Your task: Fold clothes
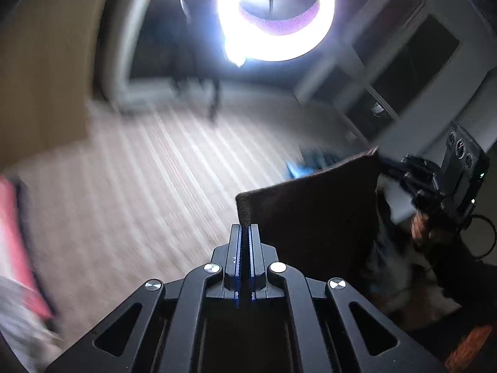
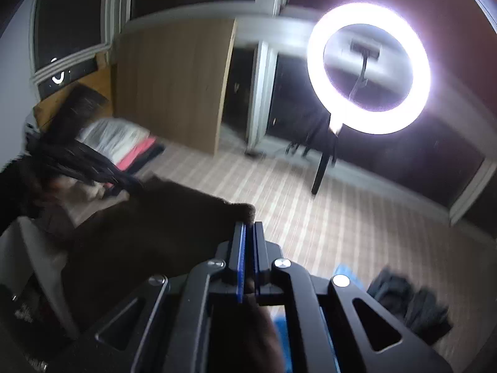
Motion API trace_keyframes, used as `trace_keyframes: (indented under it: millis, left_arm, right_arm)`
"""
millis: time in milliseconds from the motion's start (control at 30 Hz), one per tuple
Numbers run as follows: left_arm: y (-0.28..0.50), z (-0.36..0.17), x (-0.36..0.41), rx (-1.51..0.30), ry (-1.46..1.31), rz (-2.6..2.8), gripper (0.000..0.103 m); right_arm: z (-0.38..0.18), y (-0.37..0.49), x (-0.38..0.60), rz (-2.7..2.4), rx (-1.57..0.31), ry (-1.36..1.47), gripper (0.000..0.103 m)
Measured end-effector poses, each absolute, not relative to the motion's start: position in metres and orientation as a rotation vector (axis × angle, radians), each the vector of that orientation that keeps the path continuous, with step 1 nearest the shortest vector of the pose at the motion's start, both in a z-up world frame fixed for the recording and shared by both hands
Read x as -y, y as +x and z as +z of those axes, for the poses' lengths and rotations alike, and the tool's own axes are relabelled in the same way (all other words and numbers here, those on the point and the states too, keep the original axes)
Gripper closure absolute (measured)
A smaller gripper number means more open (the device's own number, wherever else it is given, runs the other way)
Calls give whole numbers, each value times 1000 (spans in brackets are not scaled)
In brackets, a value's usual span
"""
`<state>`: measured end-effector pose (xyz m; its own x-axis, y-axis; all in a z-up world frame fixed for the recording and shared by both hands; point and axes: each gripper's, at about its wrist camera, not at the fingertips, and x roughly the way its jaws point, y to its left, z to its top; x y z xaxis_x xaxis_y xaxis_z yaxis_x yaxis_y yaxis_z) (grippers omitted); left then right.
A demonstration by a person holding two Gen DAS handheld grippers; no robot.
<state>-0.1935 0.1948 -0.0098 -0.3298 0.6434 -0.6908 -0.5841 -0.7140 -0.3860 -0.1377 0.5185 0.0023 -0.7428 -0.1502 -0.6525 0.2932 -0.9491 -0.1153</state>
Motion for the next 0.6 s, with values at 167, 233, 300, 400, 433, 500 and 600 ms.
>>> trace_keyframes:
  millis: [167, 233, 300, 400, 433, 500, 600]
  left_arm:
    - [-273, 8, -216, -95, -1049, 2405, 96]
    - [-327, -22, -223, -112, -1224, 2479, 98]
    - [-344, -43, -203, -80, -1340, 2502, 98]
    - [-323, -48, -169, -105, -1361, 2521, 94]
    - [-302, -48, -159, -142, -1358, 2520, 88]
    - [-263, -50, -141, -204, -1360, 2508, 87]
    - [-216, -78, -136, -131, -1459, 2371, 87]
  right_arm:
    - [-21, -294, -509, -2730, -343, 1072, 99]
    - [-52, -360, -518, -2742, -255, 1263, 97]
    - [-68, -368, -538, -2718, -124, 1382, 95]
    - [-86, -351, -561, -2630, 93, 1475, 81]
    - [-93, -333, -562, -2595, 109, 1506, 74]
    - [-109, -298, -564, -2525, 142, 1565, 71]
    - [-146, -249, -551, -2388, 180, 1705, 68]
